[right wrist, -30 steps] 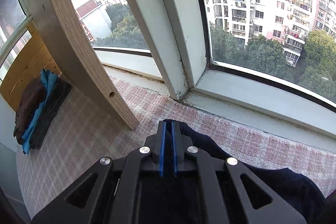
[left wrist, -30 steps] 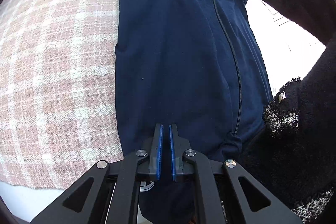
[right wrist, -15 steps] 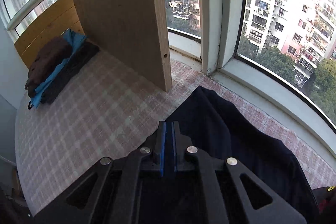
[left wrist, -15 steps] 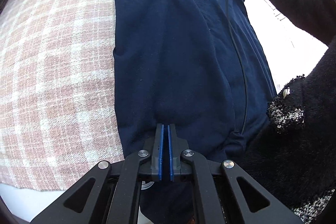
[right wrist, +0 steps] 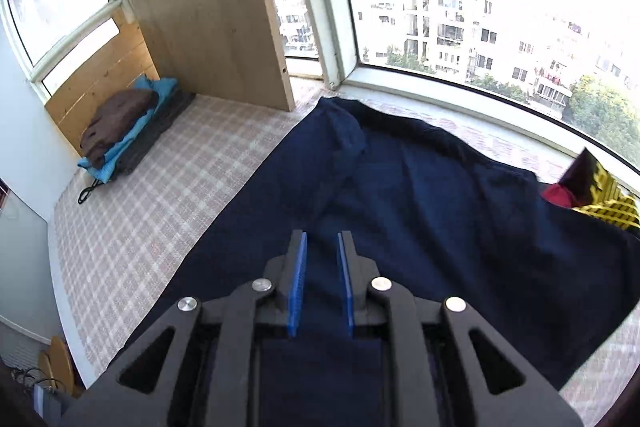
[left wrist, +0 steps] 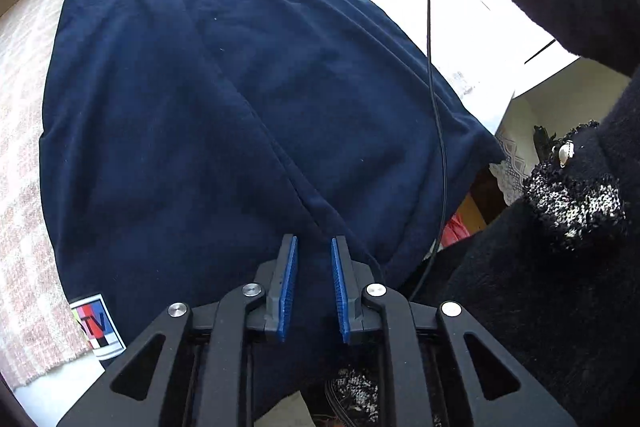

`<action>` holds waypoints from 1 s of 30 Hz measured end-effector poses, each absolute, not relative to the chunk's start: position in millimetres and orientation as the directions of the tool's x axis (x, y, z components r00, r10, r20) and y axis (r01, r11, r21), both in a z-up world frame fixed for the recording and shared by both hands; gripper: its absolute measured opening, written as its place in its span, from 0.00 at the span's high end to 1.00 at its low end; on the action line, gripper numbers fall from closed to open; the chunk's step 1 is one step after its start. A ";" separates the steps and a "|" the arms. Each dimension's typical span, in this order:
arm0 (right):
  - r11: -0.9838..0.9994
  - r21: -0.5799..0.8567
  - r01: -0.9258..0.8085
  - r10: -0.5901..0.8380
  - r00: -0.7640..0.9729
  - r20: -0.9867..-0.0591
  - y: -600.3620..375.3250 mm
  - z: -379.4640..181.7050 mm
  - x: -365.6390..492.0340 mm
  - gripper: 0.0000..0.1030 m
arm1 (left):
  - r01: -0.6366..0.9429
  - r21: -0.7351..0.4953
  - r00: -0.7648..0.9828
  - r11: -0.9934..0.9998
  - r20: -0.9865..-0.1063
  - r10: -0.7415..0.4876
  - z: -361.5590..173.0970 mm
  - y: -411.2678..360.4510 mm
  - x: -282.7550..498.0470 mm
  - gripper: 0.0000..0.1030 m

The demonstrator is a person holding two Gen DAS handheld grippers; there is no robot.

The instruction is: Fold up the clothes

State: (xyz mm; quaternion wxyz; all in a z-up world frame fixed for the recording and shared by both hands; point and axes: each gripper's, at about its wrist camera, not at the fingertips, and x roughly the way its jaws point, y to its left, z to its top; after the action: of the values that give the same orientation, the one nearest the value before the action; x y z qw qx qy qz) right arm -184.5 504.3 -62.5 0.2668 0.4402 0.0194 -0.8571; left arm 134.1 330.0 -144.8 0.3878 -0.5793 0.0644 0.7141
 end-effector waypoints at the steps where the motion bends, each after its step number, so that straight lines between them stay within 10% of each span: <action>1: -0.876 0.214 0.432 -0.433 -0.509 -0.744 532.2 -44.3 -167.6 0.75 | -0.631 -0.352 -0.039 -0.692 -0.876 0.482 -141.3 331.2 139.4 0.85; 14: -0.982 0.174 0.070 -0.181 -0.601 -0.778 717.1 7.4 54.7 0.69 | -0.850 -0.267 -0.065 -0.454 -0.802 0.594 -81.1 393.5 182.7 0.80; 30: -0.942 0.290 0.168 -0.330 -0.317 -0.889 658.5 -170.4 63.7 0.69 | -0.905 -0.245 0.000 -0.347 -0.817 0.576 -96.6 454.7 223.4 0.69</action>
State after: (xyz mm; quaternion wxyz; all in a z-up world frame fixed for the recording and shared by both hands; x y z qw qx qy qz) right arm 63.7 658.5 -170.4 0.1542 0.5636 -0.0717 -0.8084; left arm 223.4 454.7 -96.6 0.5418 -0.4543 0.1809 0.6836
